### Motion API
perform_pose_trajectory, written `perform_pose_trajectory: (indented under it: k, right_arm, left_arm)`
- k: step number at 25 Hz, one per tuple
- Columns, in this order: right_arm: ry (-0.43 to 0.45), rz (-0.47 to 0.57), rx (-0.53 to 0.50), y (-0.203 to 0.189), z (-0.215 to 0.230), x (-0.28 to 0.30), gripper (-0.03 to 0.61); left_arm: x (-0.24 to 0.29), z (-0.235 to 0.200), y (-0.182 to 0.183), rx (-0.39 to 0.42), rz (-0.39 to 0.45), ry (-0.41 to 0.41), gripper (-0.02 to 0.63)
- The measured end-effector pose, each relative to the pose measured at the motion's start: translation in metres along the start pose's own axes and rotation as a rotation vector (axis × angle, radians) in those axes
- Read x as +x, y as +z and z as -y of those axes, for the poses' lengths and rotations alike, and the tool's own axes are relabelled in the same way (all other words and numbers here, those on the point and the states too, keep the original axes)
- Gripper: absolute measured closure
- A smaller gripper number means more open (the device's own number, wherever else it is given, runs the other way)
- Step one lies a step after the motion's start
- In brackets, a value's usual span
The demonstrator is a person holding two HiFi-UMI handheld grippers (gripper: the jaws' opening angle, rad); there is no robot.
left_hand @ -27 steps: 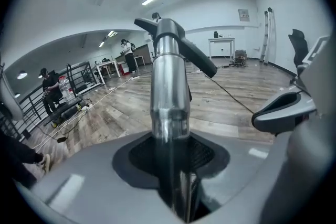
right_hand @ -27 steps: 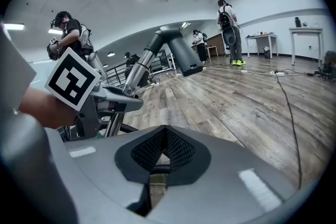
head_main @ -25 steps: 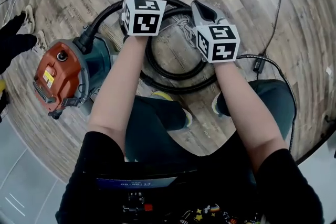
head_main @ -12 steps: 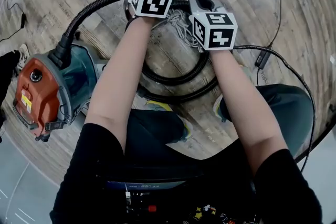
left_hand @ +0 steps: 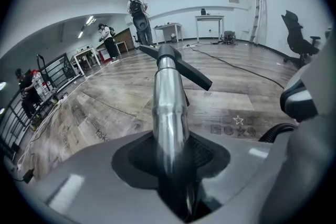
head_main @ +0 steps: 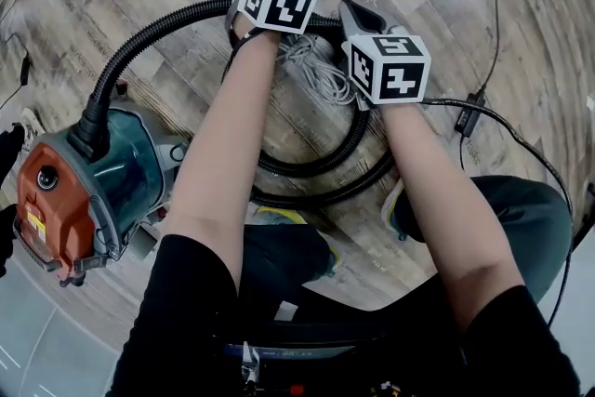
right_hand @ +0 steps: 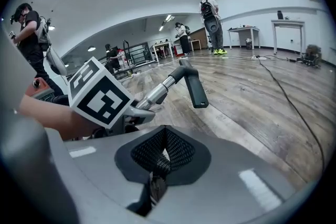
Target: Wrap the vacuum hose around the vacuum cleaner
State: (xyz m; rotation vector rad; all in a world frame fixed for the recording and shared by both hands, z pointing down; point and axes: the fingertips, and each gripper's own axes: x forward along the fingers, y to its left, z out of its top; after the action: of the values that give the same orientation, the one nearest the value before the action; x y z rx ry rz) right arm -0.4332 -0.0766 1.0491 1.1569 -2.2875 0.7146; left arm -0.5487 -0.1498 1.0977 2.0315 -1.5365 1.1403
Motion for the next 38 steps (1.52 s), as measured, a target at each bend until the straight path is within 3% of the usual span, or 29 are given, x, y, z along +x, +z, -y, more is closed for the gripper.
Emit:
perform_pose_trajectory:
  k: [9, 16, 18, 20, 27, 30, 38]
  right_arm:
    - [0.049, -0.014, 0.001, -0.010, -0.006, 0.020, 0.557]
    - [0.084, 0.017, -0.001, 0.014, -0.025, 0.013, 0.557]
    - [0.090, 0.010, -0.019, 0.020, -0.029, 0.009, 0.557]
    - [0.093, 0.007, -0.040, 0.029, -0.031, 0.004, 0.557]
    - [0.108, 0.080, -0.073, 0.109, -0.041, -0.046, 0.557]
    - [0.116, 0.102, -0.079, 0.161, -0.052, -0.087, 0.557]
    - [0.159, 0.164, -0.083, 0.320, -0.088, -0.240, 0.557]
  left_arm:
    - [0.004, -0.006, -0.023, -0.080, -0.007, 0.023, 0.436]
    - [-0.035, -0.012, -0.009, -0.096, 0.018, 0.052, 0.445]
    - [-0.055, -0.017, 0.000, -0.110, 0.039, 0.077, 0.484]
    - [-0.076, -0.024, 0.014, -0.113, 0.078, 0.113, 0.592]
    - [-0.170, -0.033, 0.105, -0.126, 0.289, 0.129, 0.606]
    - [-0.220, -0.032, 0.151, -0.123, 0.329, 0.133, 0.606]
    - [-0.404, -0.038, 0.299, -0.215, 0.434, 0.139, 0.606]
